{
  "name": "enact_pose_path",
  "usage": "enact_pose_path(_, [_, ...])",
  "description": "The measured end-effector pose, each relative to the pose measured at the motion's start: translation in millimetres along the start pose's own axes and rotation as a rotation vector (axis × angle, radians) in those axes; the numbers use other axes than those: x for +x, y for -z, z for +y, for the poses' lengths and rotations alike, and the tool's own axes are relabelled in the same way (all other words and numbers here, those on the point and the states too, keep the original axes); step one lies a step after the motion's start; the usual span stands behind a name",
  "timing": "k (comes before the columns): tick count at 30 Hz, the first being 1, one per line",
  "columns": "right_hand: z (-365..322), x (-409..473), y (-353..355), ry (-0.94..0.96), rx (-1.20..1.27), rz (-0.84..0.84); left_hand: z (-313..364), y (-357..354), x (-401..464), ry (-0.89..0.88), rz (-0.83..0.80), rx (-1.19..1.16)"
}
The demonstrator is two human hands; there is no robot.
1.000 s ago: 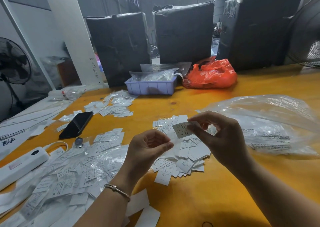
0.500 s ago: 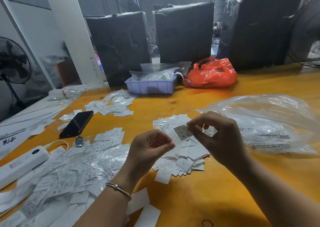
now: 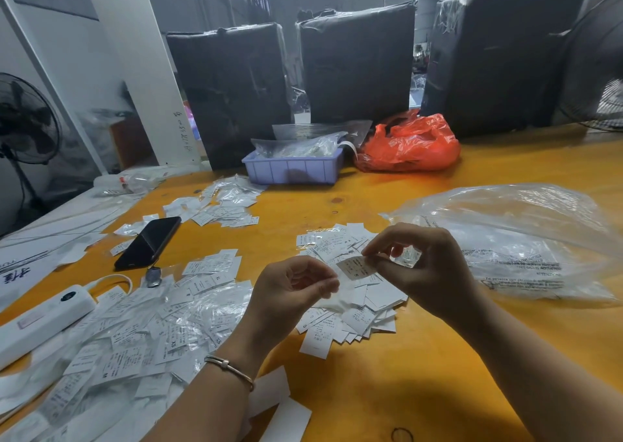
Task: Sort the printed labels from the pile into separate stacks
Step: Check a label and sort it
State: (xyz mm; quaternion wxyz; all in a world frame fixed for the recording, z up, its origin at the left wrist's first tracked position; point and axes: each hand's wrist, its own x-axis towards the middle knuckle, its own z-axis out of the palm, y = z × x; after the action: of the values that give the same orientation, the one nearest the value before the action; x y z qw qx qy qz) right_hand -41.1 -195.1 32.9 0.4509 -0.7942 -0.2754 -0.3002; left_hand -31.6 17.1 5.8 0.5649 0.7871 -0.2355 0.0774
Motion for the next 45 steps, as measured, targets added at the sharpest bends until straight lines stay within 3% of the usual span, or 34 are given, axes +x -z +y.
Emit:
enact_pose_path(6, [2.5, -0.2, -1.1, -0.065, -0.028, -0.032, -1.9, -1.1, 0.6, 0.021, -0.05, 0.002])
enact_pose_path(14, [2.3, -4.1, -10.0, -0.117, 0.029, -0.222, -3.8, -5.5, 0.0, 0.048, -0.13, 0.061])
enact_pose_path(20, [5.8, -1.7, -7.3, -0.237, 0.182, -0.075, -3.2, -4.9, 1.4, 0.107, -0.076, 0.021])
enact_pose_path(25, [0.3, -3.7, -13.4, -0.251, 0.18, -0.077, -2.7, -5.6, 2.7, 0.181, -0.051, -0.062])
enact_pose_path(35, [2.2, -4.6, -14.2, -0.336, 0.198, 0.001, -0.7, -7.7, 1.6, 0.224, -0.178, -0.192])
enact_pose_path(45, [0.6, -6.0, -15.9, -0.268, 0.145, -0.095, -1.2, -5.9, 1.0, 0.21, -0.153, -0.194])
